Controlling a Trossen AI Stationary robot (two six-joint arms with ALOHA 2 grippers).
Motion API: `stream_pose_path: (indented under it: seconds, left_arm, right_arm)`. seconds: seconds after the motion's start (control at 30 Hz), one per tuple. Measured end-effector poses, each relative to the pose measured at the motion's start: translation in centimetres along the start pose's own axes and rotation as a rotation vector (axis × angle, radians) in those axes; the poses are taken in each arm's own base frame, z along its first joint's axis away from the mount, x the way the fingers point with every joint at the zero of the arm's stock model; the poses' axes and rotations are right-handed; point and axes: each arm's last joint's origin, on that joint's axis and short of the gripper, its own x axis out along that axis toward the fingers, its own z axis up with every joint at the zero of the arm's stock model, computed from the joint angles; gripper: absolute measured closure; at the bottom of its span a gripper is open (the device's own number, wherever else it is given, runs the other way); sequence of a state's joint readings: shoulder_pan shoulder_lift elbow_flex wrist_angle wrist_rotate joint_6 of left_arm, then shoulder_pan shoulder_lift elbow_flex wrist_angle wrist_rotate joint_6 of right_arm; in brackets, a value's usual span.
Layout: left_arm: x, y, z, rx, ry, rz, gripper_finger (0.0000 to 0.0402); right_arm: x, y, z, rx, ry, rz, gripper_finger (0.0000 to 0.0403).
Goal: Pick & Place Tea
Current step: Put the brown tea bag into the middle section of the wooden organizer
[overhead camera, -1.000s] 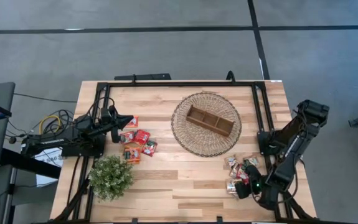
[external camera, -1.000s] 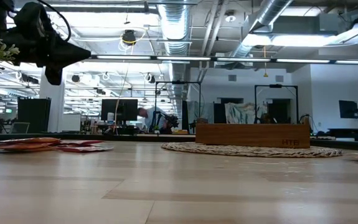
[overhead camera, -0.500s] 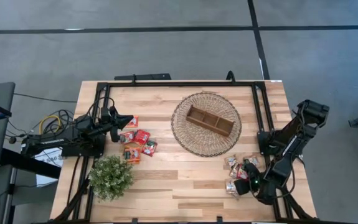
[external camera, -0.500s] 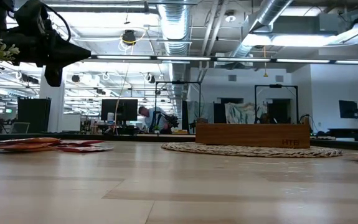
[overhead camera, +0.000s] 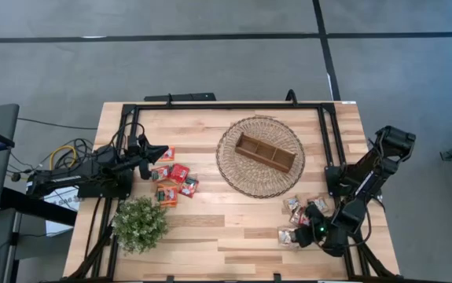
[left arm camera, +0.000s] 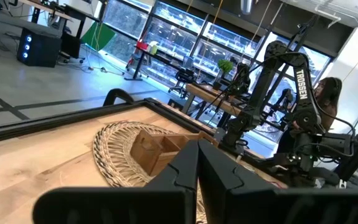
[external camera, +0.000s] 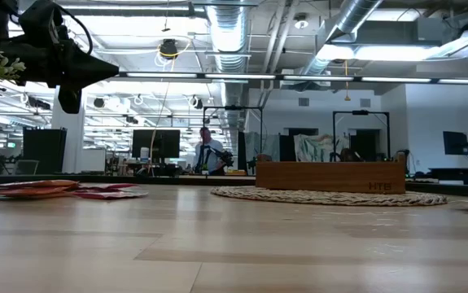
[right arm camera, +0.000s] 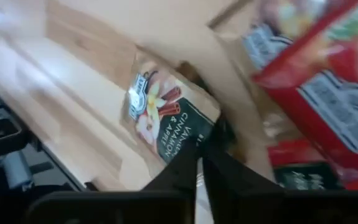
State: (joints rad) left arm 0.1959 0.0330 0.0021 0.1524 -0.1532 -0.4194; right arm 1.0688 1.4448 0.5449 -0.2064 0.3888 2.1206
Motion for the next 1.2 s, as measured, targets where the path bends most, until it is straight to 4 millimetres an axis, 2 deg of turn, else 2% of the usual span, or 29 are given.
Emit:
stream_pose_path:
  seconds: [0.4, 0.6, 0.73, 1.07, 1.2]
  left_arm:
    - [0.0, 0.0, 0.0, 0.001, 0.000, 0.000, 0.0401]
    - [0.0, 0.0, 0.0, 0.002, 0.000, 0.000, 0.0401]
    - [0.0, 0.0, 0.0, 0.003, 0.000, 0.000, 0.0401]
    - [0.0, 0.0, 0.0, 0.003, 0.000, 0.000, 0.0401]
    - [0.0, -0.3, 0.6, -0.099, -0.057, -0.035, 0.0401]
  right_arm:
    - [0.0, 1.8, 0.4, -0.118, -0.084, 0.129, 0.0402]
    - [0.2, 4.3, 1.7, -0.211, -0.080, 0.134, 0.0403]
    - [0.6, 5.1, 3.1, -0.240, -0.033, 0.105, 0.0403]
    - [1.2, 5.7, 4.6, -0.272, 0.063, 0.079, 0.0403]
    - [1.2, 5.7, 4.8, -0.289, 0.077, 0.076, 0.0403]
